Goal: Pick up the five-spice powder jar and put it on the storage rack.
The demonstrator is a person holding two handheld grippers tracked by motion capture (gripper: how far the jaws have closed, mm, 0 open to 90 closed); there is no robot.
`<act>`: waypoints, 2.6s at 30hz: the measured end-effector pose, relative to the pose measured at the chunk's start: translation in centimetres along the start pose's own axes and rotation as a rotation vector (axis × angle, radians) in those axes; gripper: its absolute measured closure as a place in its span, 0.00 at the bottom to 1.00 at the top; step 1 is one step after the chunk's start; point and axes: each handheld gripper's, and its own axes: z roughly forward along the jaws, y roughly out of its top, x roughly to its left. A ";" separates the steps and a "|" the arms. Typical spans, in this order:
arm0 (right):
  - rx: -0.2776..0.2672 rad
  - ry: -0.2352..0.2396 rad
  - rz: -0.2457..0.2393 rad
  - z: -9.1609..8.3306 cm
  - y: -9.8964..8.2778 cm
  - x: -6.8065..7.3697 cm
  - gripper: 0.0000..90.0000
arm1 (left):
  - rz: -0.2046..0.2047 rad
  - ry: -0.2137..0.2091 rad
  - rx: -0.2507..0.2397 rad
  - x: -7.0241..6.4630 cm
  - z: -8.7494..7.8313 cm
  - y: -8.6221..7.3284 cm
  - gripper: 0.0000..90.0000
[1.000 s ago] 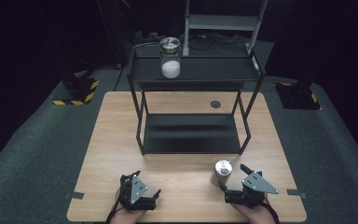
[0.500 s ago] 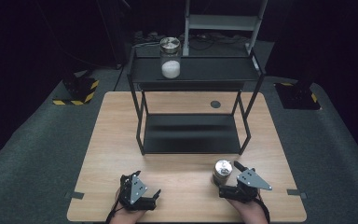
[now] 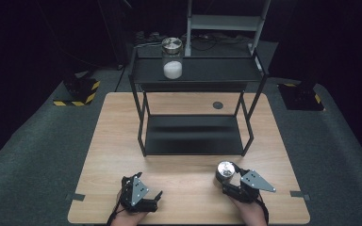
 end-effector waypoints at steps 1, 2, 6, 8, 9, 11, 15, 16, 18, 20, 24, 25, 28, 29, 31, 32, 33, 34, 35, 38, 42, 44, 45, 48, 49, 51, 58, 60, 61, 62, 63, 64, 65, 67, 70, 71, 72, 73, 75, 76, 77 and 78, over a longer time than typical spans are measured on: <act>-0.004 0.000 -0.002 0.0 -0.1 0.0 0.35 | 0.000 0.000 0.000 0.0 0.0 0.0 0.01; -0.007 0.001 -0.002 0.0 -0.2 0.0 0.35 | 0.000 0.000 0.000 0.0 0.0 0.0 0.01; -0.012 0.001 -0.004 0.0 -0.3 0.0 0.36 | 0.000 0.000 -0.001 0.0 0.0 0.0 0.01; -0.011 0.002 -0.005 0.0 -0.3 -0.1 0.36 | 0.002 -0.001 -0.001 0.0 0.0 0.0 0.01; -0.010 0.002 -0.005 0.0 -0.2 -0.1 0.36 | 0.004 -0.001 -0.001 0.0 0.0 0.0 0.01; -0.010 0.000 -0.005 0.0 -0.2 0.0 0.36 | 0.004 -0.001 -0.002 0.0 0.0 0.0 0.01; -0.006 -0.010 -0.006 0.0 0.0 0.1 0.36 | 0.006 -0.001 -0.002 0.0 0.0 0.0 0.01; -0.006 -0.010 -0.006 0.0 0.0 0.1 0.36 | 0.006 0.000 -0.002 0.0 0.0 0.0 0.01; -0.007 -0.012 -0.001 -0.1 0.2 -0.1 0.36 | 0.006 -0.001 -0.003 0.0 0.0 0.0 0.01; -0.010 -0.015 0.000 -0.1 0.3 -0.1 0.36 | 0.007 -0.002 -0.003 0.0 0.0 0.0 0.01; -0.019 -0.022 -0.005 -0.4 0.7 -0.2 0.36 | 0.009 -0.003 -0.002 0.0 0.0 0.0 0.01; -0.019 -0.023 -0.006 -0.4 0.7 -0.2 0.36 | 0.009 -0.002 -0.002 0.0 0.0 0.0 0.01; -0.024 -0.027 -0.009 -0.6 1.1 -0.3 0.36 | 0.010 -0.003 -0.002 0.0 0.0 0.0 0.01; -0.027 -0.028 -0.007 -0.6 1.3 -0.3 0.36 | 0.009 -0.003 -0.002 0.0 0.0 0.0 0.01; -0.032 -0.030 -0.006 -0.7 1.6 -0.5 0.36 | 0.008 -0.004 -0.003 0.0 0.0 0.0 0.01; -0.035 -0.031 -0.005 -0.8 1.7 -0.5 0.36 | 0.007 -0.004 -0.003 0.0 0.0 -0.1 0.01; -0.038 -0.033 -0.006 -0.8 1.9 -0.6 0.37 | 0.007 -0.004 -0.003 0.0 0.0 -0.1 0.01; -0.040 -0.034 -0.006 -0.9 2.1 -0.6 0.37 | 0.006 -0.005 -0.003 0.0 0.0 0.0 0.01; -0.042 -0.036 -0.007 -0.9 2.2 -0.7 0.37 | 0.006 -0.005 -0.003 0.0 0.0 0.0 0.01; -0.046 -0.038 -0.009 -1.0 2.6 -0.8 0.37 | 0.006 -0.006 -0.003 0.1 0.0 -0.1 0.01; -0.057 -0.044 -0.016 -1.0 3.6 -1.0 0.37 | 0.004 -0.008 -0.004 0.1 -0.1 -0.1 0.01; -0.063 -0.047 -0.020 -1.1 4.1 -1.1 0.37 | 0.002 -0.009 -0.005 0.1 -0.1 -0.1 0.01; -0.067 -0.047 -0.019 -1.1 4.3 -1.1 0.37 | 0.002 -0.009 -0.006 0.2 -0.1 -0.1 0.01; -0.073 -0.048 -0.023 -1.1 4.6 -1.2 0.37 | 0.002 -0.010 -0.007 0.2 -0.1 -0.1 0.01; -0.079 -0.049 -0.025 -1.2 4.9 -1.3 0.37 | 0.002 -0.010 -0.006 0.2 -0.1 -0.1 0.01; -0.086 -0.050 -0.027 -1.2 5.6 -1.4 0.37 | 0.003 -0.011 -0.007 0.2 -0.1 -0.1 0.01; -0.107 -0.051 -0.038 -1.2 7.0 -1.6 0.37 | 0.000 -0.013 -0.009 0.3 -0.1 -0.2 0.01; -0.113 -0.049 -0.036 -1.2 7.5 -1.7 0.37 | 0.000 -0.013 -0.009 0.3 -0.1 -0.2 0.01; -0.115 -0.049 -0.034 -1.2 7.7 -1.7 0.37 | 0.001 -0.014 -0.009 0.3 -0.1 -0.2 0.01; -0.115 -0.049 -0.034 -1.2 7.7 -1.7 0.37 | 0.001 -0.014 -0.009 0.3 -0.1 -0.2 0.01; -0.119 -0.049 -0.035 -1.2 7.9 -1.8 0.37 | 0.001 -0.014 -0.009 0.3 -0.1 -0.2 0.01; -0.121 -0.048 -0.036 -1.2 8.2 -1.8 0.37 | 0.001 -0.014 -0.009 0.3 -0.1 -0.2 0.01; -0.124 -0.048 -0.034 -1.2 8.5 -1.9 0.37 | 0.001 -0.014 -0.010 0.3 -0.1 -0.2 0.01; -0.128 -0.045 -0.030 -1.2 8.9 -1.9 0.37 | -0.003 -0.014 -0.012 0.3 -0.1 -0.2 0.01; -0.137 -0.046 -0.034 -1.2 9.5 -2.0 0.37 | -0.005 -0.014 -0.013 0.3 -0.1 -0.2 0.01; -0.141 -0.046 -0.034 -1.2 9.7 -1.9 0.37 | -0.005 -0.014 -0.013 0.3 -0.1 -0.2 0.01; -0.143 -0.047 -0.037 -1.2 9.8 -2.0 0.37 | -0.004 -0.014 -0.013 0.3 -0.1 -0.2 0.01; -0.146 -0.047 -0.036 -1.2 10.0 -2.0 0.37 | -0.004 -0.014 -0.013 0.3 -0.1 -0.2 0.01; -0.149 -0.047 -0.038 -1.1 10.3 -2.0 0.37 | -0.003 -0.015 -0.014 0.3 -0.1 -0.3 0.01; -0.155 -0.048 -0.041 -1.1 10.6 -2.0 0.37 | -0.003 -0.015 -0.014 0.3 -0.1 -0.3 0.01; -0.157 -0.048 -0.044 -1.1 10.7 -2.0 0.37 | -0.005 -0.016 -0.015 0.3 -0.1 -0.3 0.01; -0.160 -0.049 -0.044 -1.1 10.9 -2.0 0.37 | -0.005 -0.015 -0.016 0.3 -0.1 -0.3 0.01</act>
